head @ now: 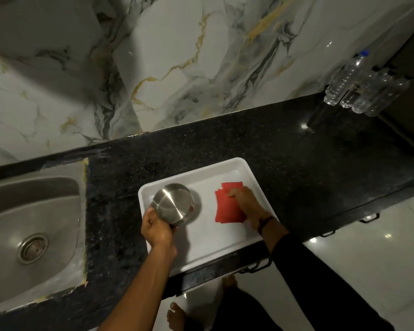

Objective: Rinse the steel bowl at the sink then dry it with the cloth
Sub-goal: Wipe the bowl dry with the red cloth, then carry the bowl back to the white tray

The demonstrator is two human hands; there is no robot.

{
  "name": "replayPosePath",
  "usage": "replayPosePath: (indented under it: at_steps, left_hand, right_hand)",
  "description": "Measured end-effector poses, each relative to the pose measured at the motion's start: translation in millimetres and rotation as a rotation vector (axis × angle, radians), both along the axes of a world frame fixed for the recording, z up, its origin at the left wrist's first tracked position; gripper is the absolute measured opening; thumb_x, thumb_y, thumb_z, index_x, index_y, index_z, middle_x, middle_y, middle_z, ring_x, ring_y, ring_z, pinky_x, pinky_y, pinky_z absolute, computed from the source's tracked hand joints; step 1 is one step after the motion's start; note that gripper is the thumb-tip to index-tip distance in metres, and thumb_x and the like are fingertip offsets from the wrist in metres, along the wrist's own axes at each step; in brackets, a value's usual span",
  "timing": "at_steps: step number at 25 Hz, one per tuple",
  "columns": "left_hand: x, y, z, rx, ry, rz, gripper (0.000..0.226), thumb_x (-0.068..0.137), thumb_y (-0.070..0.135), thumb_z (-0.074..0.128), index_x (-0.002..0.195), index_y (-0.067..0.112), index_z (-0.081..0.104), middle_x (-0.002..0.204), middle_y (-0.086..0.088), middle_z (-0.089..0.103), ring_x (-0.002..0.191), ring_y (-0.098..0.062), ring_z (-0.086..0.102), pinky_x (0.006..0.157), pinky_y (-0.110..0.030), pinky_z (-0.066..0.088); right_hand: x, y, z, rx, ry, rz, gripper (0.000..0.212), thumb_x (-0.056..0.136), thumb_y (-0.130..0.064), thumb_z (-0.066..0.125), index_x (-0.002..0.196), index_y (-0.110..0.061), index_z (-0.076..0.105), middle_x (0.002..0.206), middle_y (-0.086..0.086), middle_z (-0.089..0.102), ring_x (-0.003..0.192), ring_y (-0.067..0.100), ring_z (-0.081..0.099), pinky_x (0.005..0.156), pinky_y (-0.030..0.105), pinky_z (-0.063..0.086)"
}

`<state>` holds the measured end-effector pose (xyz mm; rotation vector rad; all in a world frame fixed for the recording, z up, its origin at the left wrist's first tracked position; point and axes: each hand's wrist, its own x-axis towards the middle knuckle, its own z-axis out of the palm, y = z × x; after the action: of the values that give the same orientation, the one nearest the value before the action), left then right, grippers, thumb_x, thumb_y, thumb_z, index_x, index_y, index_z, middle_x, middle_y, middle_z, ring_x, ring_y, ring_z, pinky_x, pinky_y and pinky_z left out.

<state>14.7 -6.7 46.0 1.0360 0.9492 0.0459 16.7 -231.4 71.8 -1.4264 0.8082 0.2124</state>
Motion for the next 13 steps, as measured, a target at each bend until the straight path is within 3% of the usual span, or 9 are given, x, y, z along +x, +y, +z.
replayPosePath:
  at_steps: [2,4,7,10,13]
  left_hand:
    - [-7,-5,-2,-0.004,-0.011,-0.068,0.023,0.106,0.033,0.058,0.113,0.030,0.079,0.110,-0.002,0.078,0.097,-0.022,0.072,0.092,-0.057,0.063]
    - [-11,-11,-8,0.022,-0.002,-0.071,0.023,0.106,0.032,0.057,0.109,0.033,0.080,0.118,-0.005,0.078,0.106,-0.027,0.072,0.095,-0.063,0.061]
    - [-11,-19,-7,0.074,0.004,-0.072,0.027,0.108,0.033,0.056,0.097,0.038,0.081,0.108,0.002,0.078,0.102,-0.025,0.071,0.083,-0.058,0.065]
    - [-11,-22,-10,0.133,0.026,-0.049,0.027,0.108,0.034,0.056,0.097,0.038,0.080,0.108,0.002,0.076,0.098,-0.020,0.069,0.060,-0.038,0.065]
    - [-11,-20,-13,0.162,0.023,-0.057,0.029,0.109,0.035,0.055,0.099,0.042,0.081,0.113,0.005,0.076,0.101,-0.019,0.069,0.062,-0.042,0.068]
  right_hand:
    - [20,-20,2,0.118,0.142,-0.015,0.033,0.099,-0.009,0.050,0.119,0.004,0.073,0.123,0.027,0.073,0.105,0.044,0.069,0.099,0.061,0.057]
    - [37,-34,-2,0.116,0.227,0.048,0.033,0.105,-0.013,0.046,0.115,0.003,0.072,0.122,0.028,0.070,0.101,0.043,0.067,0.095,0.063,0.055]
    - [49,-46,-18,-0.432,0.220,0.422,0.042,0.110,-0.032,0.054,0.139,-0.005,0.068,0.144,0.019,0.067,0.132,0.040,0.063,0.118,0.049,0.046]
    - [48,-38,-23,-0.889,0.215,0.629,0.041,0.107,-0.046,0.055,0.134,-0.020,0.072,0.138,0.012,0.071,0.129,0.036,0.066,0.112,0.045,0.050]
    - [52,-25,-19,-1.232,0.306,0.708,0.044,0.106,-0.039,0.059,0.143,-0.015,0.058,0.146,0.013,0.060,0.127,0.032,0.065,0.102,0.042,0.057]
